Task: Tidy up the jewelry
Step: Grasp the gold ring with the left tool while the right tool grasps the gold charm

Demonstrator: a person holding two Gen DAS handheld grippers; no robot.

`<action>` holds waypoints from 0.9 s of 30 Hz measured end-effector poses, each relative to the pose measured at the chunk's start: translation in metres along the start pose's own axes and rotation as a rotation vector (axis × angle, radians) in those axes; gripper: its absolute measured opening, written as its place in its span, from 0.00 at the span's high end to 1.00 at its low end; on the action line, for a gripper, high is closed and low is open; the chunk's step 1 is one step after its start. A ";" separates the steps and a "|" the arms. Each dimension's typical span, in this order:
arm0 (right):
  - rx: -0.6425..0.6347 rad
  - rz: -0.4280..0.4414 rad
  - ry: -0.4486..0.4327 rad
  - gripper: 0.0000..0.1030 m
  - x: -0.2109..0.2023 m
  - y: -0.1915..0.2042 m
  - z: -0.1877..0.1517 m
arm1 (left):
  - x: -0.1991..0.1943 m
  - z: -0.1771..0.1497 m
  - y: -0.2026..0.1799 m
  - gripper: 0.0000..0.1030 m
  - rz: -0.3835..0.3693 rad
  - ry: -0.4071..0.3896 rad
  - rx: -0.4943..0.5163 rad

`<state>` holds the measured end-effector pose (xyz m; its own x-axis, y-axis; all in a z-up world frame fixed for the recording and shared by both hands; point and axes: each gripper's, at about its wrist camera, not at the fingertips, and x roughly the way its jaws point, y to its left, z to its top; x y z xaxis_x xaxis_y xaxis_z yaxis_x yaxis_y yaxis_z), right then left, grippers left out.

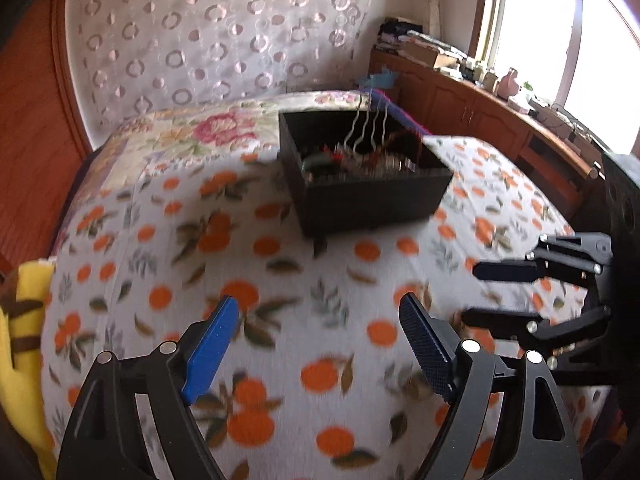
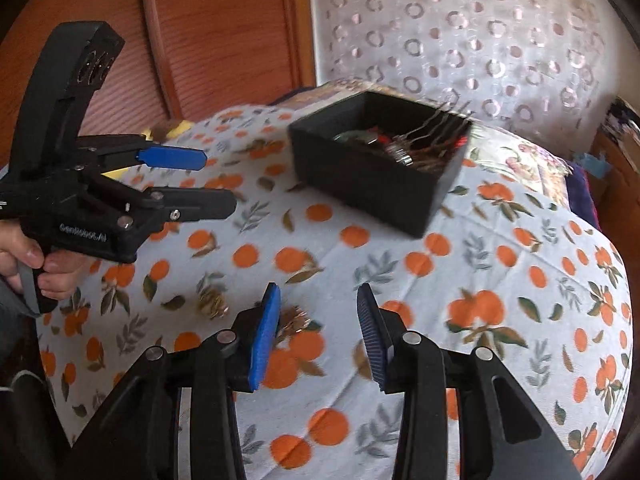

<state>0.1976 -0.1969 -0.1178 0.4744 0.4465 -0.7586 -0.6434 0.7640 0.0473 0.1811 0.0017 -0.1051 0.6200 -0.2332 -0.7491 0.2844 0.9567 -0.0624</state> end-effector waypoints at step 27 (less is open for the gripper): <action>-0.014 -0.079 -0.005 0.83 -0.015 -0.004 -0.013 | -0.002 -0.030 -0.052 0.35 -0.078 0.051 0.103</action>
<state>0.1857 -0.2130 -0.1145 0.5268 0.3875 -0.7565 -0.6122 0.7904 -0.0215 0.1425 -0.0425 -0.1200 0.5557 -0.2949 -0.7773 0.4055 0.9123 -0.0562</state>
